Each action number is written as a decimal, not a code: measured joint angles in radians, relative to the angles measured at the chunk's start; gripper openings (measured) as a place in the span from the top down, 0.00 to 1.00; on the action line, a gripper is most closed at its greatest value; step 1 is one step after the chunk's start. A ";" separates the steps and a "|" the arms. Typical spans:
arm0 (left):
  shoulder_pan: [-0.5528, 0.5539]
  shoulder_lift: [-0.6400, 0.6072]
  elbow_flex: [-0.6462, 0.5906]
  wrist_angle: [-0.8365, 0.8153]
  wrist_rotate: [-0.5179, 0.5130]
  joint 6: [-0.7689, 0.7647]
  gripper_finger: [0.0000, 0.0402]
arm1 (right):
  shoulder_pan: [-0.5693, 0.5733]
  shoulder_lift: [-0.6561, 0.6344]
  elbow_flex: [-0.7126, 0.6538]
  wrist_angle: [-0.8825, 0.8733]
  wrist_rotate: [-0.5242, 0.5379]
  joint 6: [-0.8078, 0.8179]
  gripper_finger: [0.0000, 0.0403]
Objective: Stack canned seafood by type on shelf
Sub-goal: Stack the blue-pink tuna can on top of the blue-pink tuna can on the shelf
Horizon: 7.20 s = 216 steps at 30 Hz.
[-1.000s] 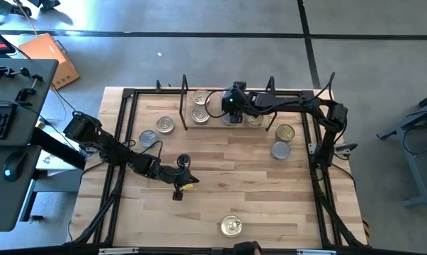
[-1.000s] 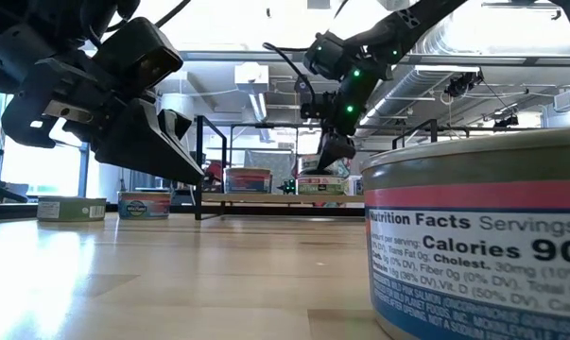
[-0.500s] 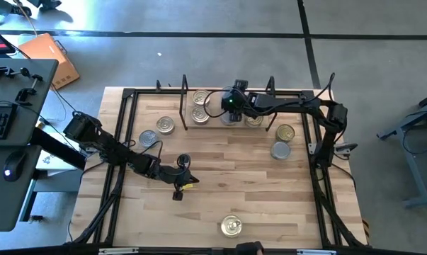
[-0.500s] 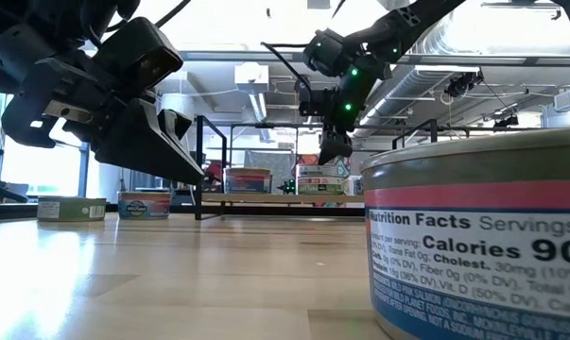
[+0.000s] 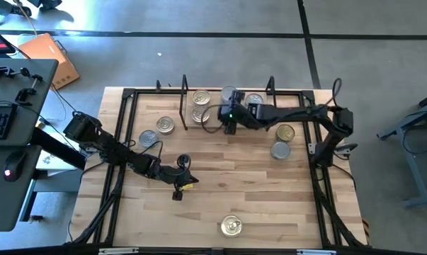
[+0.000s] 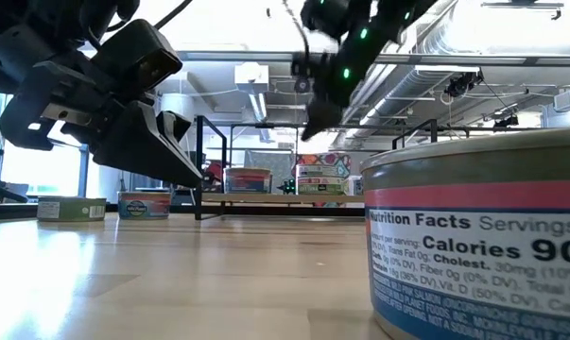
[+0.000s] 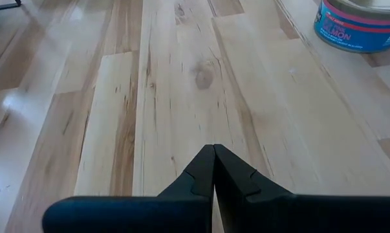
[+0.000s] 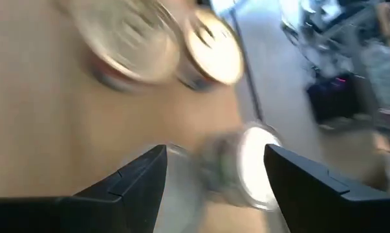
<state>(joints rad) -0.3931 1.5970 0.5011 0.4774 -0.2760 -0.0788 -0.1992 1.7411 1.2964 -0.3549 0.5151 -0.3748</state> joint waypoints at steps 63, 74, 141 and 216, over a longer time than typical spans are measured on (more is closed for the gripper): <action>-0.086 -0.556 0.082 -1.440 -0.581 -0.966 1.00 | 0.670 -0.025 -0.586 1.036 0.214 0.636 0.37; 0.404 -0.577 0.044 -1.104 -0.416 -0.389 1.00 | 0.664 -0.025 -0.586 1.036 0.214 0.629 0.37; 0.158 -0.078 0.173 -0.351 0.073 -0.118 1.00 | 0.664 -0.025 -0.584 1.043 0.154 0.663 0.37; 0.230 -0.039 -0.023 -0.010 0.056 0.042 1.00 | 0.402 0.197 0.172 -0.095 -0.230 -0.175 0.37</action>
<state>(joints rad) -0.1635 1.5585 0.4782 0.4678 -0.2198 -0.0368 0.2023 1.9381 1.4688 -0.4498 0.2853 -0.5498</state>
